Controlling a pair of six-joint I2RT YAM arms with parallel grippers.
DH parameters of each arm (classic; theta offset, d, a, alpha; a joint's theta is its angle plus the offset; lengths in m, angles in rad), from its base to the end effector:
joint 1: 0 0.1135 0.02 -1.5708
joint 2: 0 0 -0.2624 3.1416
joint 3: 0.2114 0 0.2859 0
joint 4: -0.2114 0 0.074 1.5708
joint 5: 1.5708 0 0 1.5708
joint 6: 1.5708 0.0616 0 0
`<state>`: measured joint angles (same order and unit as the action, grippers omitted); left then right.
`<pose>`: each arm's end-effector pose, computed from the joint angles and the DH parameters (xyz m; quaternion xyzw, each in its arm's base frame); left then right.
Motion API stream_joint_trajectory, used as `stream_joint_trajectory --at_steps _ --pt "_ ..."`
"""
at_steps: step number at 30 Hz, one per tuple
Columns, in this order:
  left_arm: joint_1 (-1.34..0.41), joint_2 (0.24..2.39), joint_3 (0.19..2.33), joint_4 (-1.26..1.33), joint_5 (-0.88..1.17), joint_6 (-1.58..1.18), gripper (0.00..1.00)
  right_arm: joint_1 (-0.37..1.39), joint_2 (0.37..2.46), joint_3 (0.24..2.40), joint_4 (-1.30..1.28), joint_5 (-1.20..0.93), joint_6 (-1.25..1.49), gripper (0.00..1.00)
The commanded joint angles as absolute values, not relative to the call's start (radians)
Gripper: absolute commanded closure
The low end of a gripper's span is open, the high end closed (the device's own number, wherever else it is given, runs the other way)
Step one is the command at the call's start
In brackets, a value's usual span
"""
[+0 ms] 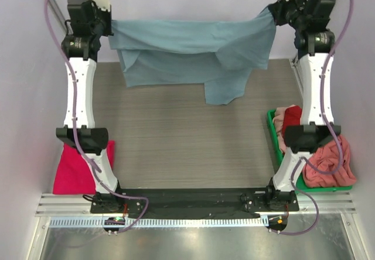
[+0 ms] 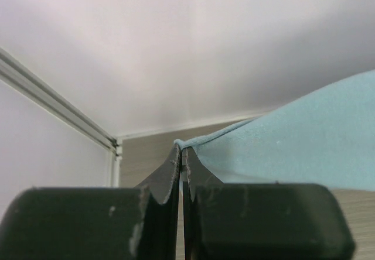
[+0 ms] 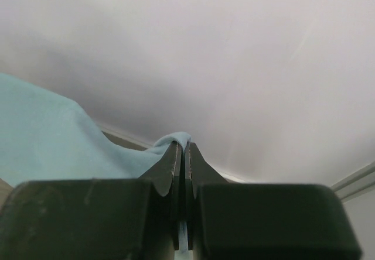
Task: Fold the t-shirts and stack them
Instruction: Fold the tshirt
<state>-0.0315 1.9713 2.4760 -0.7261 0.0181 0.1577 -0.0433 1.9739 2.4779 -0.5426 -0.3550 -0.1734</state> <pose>0.4700 -0.0159 0.5130 0.0794 0.7768 0.0323 0.6238 0.4709 0.0010 0.5373 -0.1683 0.6998 0.0527 0.6922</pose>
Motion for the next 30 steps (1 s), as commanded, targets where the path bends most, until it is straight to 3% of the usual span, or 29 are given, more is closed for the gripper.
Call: stream_joint_trajectory --at_steps 1,7,13,22,30 --pt "-0.025 1.821 2.537 -0.692 0.009 0.195 1.0 -0.052 1.751 2.383 -0.44 -0.367 -0.181 0.99" --pt "-0.025 1.686 2.534 -0.719 0.009 0.204 1.0 -0.052 1.432 2.084 -0.276 -0.344 -0.225 0.99" --pt "-0.025 1.565 2.526 -0.744 0.014 0.235 1.0 -0.052 1.251 2.063 -0.27 -0.325 -0.213 0.99" --pt "-0.025 1.509 2.424 -0.749 0.009 0.288 1.0 -0.052 1.252 2.071 -0.262 -0.27 -0.252 0.99" --pt "-0.025 1.545 2.035 -0.75 0.069 0.285 1.0 -0.052 1.273 1.689 -0.135 -0.282 -0.268 0.99"
